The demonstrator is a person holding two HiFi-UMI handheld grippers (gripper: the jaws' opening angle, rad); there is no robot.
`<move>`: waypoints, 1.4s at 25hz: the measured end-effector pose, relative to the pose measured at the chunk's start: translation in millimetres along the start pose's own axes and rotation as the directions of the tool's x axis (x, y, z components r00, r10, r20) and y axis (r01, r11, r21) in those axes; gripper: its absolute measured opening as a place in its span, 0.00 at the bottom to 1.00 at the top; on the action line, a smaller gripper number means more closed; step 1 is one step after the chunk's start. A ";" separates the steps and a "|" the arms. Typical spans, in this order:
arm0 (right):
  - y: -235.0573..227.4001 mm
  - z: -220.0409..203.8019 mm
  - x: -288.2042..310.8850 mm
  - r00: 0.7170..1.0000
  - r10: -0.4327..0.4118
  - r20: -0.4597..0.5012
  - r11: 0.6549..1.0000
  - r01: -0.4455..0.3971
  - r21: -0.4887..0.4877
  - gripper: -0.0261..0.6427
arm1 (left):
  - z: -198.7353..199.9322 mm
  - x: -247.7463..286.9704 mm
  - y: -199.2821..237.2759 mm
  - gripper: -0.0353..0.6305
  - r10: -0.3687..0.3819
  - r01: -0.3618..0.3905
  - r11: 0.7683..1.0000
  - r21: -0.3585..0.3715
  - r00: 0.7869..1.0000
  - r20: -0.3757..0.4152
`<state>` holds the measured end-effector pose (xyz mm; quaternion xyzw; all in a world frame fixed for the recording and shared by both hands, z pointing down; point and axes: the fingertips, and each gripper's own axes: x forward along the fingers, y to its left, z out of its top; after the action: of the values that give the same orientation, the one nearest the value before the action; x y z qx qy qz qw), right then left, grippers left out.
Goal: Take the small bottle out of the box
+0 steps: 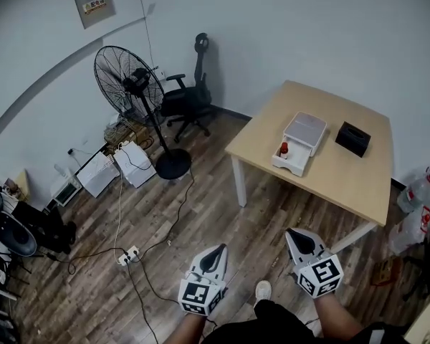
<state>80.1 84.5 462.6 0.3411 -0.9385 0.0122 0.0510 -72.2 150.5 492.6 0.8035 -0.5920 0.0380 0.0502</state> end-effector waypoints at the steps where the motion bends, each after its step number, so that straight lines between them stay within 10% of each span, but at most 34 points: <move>1: -10.9 -0.7 7.1 1.000 0.003 0.000 1.000 -0.003 -0.008 0.06 | 1.5 12.4 1.3 0.07 0.003 -0.003 1.000 0.007 1.000 -0.003; 22: -137.7 20.1 147.0 0.996 0.078 -0.039 0.992 -0.081 -0.095 0.06 | 26.5 190.4 74.8 0.07 0.024 -0.024 1.000 0.014 1.000 -0.019; 35: -202.2 34.9 278.0 0.999 -0.021 -0.029 0.998 0.020 -0.051 0.06 | 42.1 301.7 171.1 0.07 -0.062 0.062 0.998 0.021 0.998 -0.023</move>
<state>-5.0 -250.3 454.4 0.3490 -0.9342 -0.0072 0.0739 -146.2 -191.0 493.3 0.8214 -0.5658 0.0518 0.0490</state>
